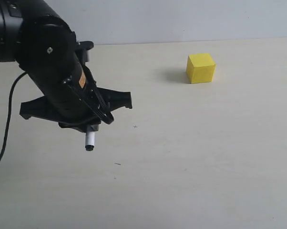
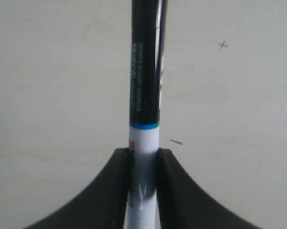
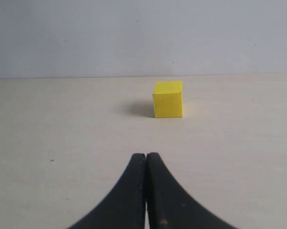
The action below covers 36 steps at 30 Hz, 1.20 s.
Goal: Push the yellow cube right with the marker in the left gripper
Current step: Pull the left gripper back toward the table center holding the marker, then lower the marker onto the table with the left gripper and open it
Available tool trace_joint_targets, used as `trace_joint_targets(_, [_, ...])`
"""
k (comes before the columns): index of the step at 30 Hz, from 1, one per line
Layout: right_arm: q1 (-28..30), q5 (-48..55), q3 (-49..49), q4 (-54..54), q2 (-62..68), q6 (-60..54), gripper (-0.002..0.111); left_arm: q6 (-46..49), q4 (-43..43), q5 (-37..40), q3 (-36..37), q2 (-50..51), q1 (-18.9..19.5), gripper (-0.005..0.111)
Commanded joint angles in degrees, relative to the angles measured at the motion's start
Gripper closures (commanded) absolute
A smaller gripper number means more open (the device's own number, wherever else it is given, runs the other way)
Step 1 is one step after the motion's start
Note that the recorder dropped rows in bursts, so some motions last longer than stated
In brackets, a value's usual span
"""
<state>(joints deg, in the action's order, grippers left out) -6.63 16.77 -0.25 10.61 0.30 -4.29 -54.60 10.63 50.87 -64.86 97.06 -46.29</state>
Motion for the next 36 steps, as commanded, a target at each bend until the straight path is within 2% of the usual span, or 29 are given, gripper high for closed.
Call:
trace_joint_targets(1, [-0.1,-0.4,0.3,0.0,-0.3,-0.1,0.108,2.7,-4.1,0.0,-1.3,4.6,0.1,0.107])
trace_joint_targets(9, [-0.1,-0.4,0.3,0.0,-0.3,-0.1,0.108,5.0,-9.8,4.5,-8.6,10.9,0.1,0.107])
trace_joint_targets(17, [-0.1,-0.4,0.3,0.0,-0.3,-0.1,0.108,5.0,-9.8,-0.6,-9.7,14.0,0.2,0.107])
trace_joint_targets(24, [-0.1,-0.4,0.3,0.0,-0.3,-0.1,0.108,7.5,-9.7,-1.1,-16.5,17.3,0.7,0.107])
trace_joint_targets(30, [-0.1,-0.4,0.3,0.0,-0.3,-0.1,0.108,9.7,-9.7,0.8,-21.2,21.8,2.4,0.107])
trace_joint_targets(36, [-0.1,-0.4,0.3,0.0,-0.3,-0.1,0.108,9.7,-9.7,0.3,-21.9,24.6,4.6,0.107])
